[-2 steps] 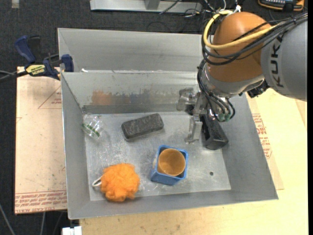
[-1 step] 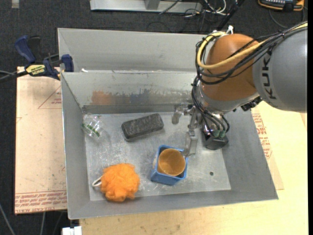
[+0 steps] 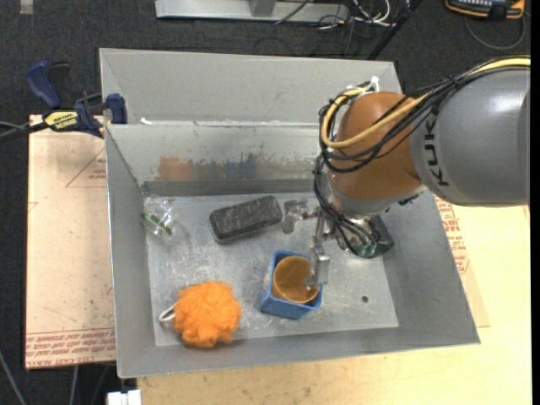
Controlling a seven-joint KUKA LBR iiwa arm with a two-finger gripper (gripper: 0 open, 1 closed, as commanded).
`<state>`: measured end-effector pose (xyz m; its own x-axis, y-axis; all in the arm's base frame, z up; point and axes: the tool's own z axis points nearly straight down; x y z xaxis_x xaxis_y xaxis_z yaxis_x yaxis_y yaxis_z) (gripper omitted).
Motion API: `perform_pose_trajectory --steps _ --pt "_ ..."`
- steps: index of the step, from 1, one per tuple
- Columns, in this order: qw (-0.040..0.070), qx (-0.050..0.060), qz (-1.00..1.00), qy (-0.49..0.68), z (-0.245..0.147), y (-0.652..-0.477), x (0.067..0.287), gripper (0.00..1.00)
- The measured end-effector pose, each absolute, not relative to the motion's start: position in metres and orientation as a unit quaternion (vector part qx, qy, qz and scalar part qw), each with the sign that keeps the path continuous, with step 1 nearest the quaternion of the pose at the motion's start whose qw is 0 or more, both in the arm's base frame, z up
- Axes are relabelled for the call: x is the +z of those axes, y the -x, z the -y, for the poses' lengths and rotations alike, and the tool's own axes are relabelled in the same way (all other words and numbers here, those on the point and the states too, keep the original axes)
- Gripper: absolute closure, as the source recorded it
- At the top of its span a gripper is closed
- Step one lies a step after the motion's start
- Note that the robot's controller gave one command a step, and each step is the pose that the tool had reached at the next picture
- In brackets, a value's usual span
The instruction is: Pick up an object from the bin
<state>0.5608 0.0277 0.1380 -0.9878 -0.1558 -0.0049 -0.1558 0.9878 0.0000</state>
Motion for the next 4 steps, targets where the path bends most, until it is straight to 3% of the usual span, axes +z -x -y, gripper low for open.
perform_pose_trajectory --steps 1,2,3,4 --pt "0.002 0.001 -0.998 0.056 -0.04 -0.549 0.109 0.0" --pt "0.002 0.001 -0.99 0.138 -0.032 -0.557 0.075 1.0" --pt "0.002 0.001 -0.99 0.138 -0.032 -0.557 0.075 1.0" --pt "-0.001 0.001 -0.991 0.136 -0.03 -0.555 0.117 1.0"
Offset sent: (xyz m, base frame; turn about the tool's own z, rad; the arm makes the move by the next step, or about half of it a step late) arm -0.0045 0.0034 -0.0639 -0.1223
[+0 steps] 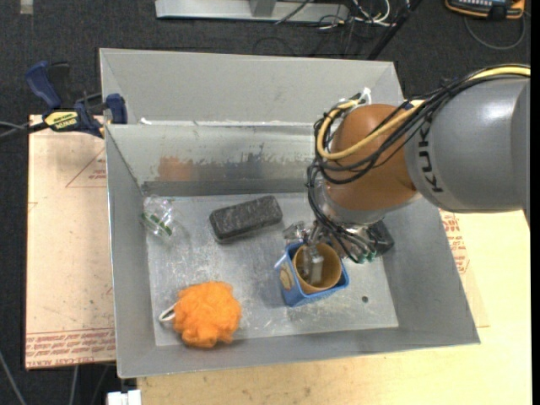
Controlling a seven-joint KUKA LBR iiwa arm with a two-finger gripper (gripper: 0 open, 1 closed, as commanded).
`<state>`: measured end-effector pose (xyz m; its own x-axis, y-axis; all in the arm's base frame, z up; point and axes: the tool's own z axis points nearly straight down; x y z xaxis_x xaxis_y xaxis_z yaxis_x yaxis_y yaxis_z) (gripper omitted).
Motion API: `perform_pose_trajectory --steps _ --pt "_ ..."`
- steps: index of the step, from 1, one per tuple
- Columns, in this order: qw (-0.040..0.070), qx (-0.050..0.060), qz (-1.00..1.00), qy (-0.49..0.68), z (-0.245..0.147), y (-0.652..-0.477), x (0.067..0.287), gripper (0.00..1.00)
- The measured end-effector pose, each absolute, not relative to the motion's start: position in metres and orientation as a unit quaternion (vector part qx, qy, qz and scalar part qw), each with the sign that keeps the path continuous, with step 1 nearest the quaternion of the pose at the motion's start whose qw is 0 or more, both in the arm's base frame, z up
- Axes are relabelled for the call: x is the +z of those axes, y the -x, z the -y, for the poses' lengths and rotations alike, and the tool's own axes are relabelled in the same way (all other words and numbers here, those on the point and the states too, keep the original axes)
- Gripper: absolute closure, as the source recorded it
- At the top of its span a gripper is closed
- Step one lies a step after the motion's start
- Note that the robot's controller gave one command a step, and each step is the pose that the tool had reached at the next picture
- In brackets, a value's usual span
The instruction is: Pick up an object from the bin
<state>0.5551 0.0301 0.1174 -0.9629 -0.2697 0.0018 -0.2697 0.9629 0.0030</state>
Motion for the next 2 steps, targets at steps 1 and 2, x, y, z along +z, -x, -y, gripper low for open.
perform_pose_trajectory --steps 1,2 --pt "-0.001 -0.002 0.99 -0.144 -0.016 -0.554 0.171 1.0" --pt "0.0 -0.001 0.99 -0.144 -0.009 -0.551 0.224 1.0"
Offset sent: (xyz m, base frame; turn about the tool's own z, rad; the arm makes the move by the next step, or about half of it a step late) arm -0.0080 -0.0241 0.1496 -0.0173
